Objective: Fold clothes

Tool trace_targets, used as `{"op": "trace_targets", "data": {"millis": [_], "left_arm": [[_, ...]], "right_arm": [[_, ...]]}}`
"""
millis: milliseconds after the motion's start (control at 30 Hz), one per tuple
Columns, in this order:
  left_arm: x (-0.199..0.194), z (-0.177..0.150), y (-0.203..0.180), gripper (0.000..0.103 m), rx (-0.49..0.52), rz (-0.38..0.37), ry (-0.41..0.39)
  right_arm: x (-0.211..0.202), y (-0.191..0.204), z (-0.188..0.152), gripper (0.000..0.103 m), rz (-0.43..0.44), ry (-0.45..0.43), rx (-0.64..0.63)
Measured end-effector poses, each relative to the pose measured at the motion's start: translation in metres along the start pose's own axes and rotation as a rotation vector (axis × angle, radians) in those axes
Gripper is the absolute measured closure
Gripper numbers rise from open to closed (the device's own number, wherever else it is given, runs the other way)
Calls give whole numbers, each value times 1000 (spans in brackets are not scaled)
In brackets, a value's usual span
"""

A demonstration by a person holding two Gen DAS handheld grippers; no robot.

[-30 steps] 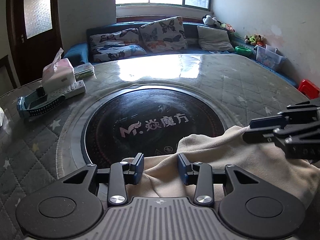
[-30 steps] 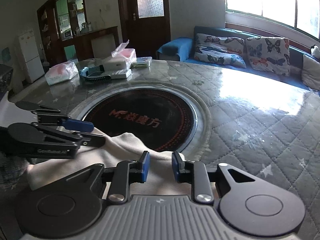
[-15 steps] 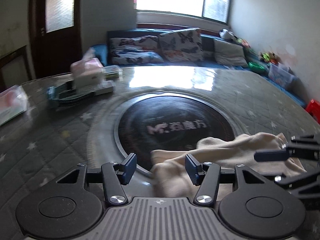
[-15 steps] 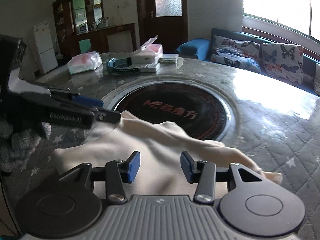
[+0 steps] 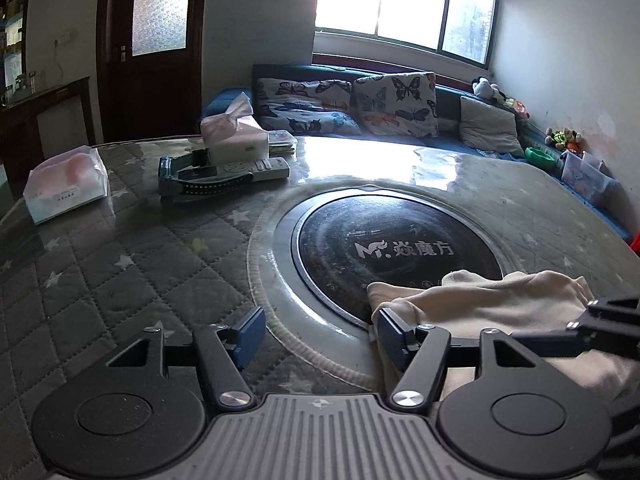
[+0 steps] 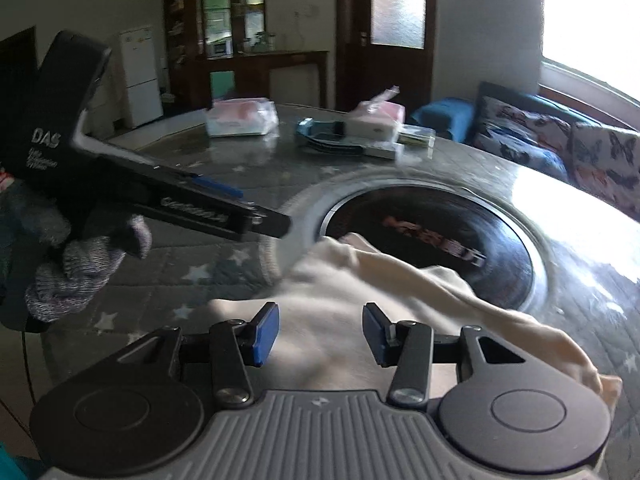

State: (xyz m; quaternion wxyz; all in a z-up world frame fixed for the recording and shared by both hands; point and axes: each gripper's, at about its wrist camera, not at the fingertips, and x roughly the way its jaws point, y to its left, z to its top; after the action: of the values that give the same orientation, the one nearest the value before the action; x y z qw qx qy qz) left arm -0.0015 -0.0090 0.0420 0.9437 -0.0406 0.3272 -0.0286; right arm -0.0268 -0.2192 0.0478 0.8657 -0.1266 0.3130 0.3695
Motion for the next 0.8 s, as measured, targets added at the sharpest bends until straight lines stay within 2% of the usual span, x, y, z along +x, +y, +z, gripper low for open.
{"op": "trace_targets", "data": {"millis": [100,400,633,800], "left_arm": [[-3,-2,0,37,-1,0,-3],[-3,-4,-5,33,2,-8,2],[-5,-8,-19,30,15,-27,7],[-4,-13,-25,27,21,-42,14]], "right_arm": [[7,13,-4,56,4,19,-49],[0,27,-3,56,8,-8,-95],[-2,28,-9,56,33,3,-86],[-31,9,-15,54,12,-23,-16]]}}
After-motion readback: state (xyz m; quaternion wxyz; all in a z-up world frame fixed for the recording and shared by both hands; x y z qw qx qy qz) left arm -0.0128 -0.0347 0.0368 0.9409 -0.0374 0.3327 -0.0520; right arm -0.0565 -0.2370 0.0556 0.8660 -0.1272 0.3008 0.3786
